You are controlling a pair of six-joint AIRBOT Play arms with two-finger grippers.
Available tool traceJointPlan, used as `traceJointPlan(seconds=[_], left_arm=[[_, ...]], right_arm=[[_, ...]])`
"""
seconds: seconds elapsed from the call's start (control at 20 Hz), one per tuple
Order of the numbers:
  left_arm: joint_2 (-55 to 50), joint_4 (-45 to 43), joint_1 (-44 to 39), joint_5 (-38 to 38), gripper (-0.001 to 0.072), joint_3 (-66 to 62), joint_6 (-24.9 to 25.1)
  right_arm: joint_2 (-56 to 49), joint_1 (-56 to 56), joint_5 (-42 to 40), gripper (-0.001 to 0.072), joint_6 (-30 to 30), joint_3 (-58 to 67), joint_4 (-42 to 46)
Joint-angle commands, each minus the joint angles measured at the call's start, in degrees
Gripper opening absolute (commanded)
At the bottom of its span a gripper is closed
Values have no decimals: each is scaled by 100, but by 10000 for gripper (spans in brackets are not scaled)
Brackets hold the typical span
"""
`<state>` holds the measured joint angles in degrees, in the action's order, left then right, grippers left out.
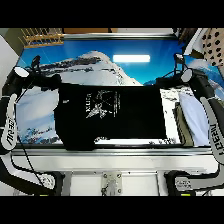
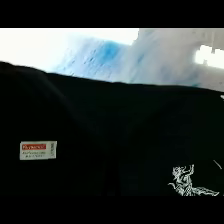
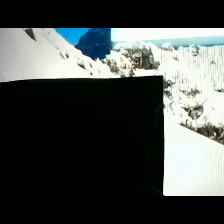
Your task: Fold the clothes and pants, and hang the long-sleeved shirts on hangers.
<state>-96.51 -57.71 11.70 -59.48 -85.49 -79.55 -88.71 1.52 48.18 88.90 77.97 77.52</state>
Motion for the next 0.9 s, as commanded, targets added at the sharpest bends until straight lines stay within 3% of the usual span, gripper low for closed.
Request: traceJointPlan(seconds=[0.0,0.2,0.4,0.45,0.5,0.55,0.65,0.85], left_arm=[[361,-118,225,236,10,1029,282],[498,-59,275,490,10,1963,535],[503,-72,328,566,12,2299,487],[520,-63,389,474,126,2277,404],[592,-66,466,372,445,2225,367],[758,-74,553,278,537,2166,367],[1335,-76,726,232,537,2247,367],[2614,-79,874,2,537,3233,365]], right_arm=[[389,-20,-107,10,116,-955,160],[514,-173,-234,12,114,-1742,136],[520,-297,-160,34,116,-1958,-17],[560,-295,-136,164,114,-1956,-57],[704,-280,-101,452,109,-1937,-50],[901,-236,-76,478,103,-1917,-37],[1475,-42,267,468,90,-1919,251],[2509,721,1899,470,177,-2437,361]])
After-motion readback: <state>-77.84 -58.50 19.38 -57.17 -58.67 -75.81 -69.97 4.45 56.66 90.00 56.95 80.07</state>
